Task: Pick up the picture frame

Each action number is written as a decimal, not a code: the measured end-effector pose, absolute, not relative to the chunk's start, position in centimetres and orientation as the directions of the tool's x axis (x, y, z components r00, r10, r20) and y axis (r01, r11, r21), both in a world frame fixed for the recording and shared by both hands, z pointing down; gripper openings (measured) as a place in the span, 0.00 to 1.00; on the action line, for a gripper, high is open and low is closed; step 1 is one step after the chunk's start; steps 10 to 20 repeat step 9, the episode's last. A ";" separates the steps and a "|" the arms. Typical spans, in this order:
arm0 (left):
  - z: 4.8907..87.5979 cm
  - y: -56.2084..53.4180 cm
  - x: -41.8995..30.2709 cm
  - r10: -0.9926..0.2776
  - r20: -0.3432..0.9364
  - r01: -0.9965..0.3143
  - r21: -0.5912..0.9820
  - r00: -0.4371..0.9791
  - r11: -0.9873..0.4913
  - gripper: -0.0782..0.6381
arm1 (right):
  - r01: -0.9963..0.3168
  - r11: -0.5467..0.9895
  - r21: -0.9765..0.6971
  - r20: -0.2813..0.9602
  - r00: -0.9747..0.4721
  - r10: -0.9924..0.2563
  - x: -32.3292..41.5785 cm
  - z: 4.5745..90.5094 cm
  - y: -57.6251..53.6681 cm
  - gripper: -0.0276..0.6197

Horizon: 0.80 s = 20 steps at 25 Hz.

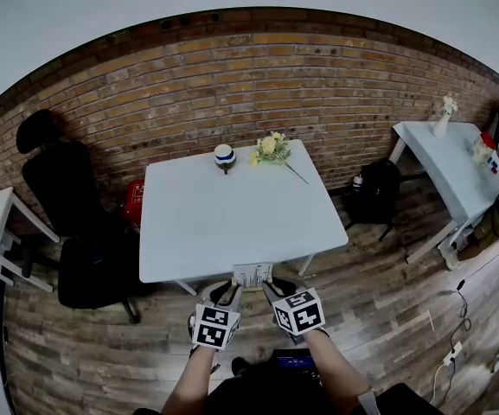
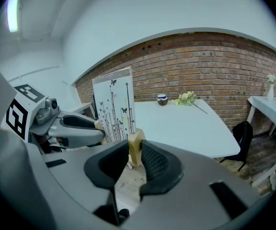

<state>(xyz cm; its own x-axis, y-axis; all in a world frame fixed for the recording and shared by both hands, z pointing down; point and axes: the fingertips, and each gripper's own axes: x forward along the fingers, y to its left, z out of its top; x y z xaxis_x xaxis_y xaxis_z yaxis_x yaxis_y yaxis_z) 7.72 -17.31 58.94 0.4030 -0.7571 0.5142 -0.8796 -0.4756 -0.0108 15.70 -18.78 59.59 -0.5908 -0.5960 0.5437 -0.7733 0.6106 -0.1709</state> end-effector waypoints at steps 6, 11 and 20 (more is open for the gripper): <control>58.7 -17.6 8.3 -0.762 0.514 -0.884 -0.016 0.394 -0.467 0.23 | -0.768 0.617 -0.171 0.537 -0.598 -0.595 16.3 59.3 -19.2 0.18; 58.5 -17.9 8.6 -0.764 0.511 -0.884 -0.019 0.394 -0.468 0.23 | -0.768 0.617 -0.173 0.537 -0.599 -0.594 16.5 59.2 -19.4 0.18; 58.5 -17.9 8.6 -0.764 0.511 -0.884 -0.019 0.394 -0.468 0.23 | -0.768 0.617 -0.173 0.537 -0.599 -0.594 16.5 59.2 -19.4 0.18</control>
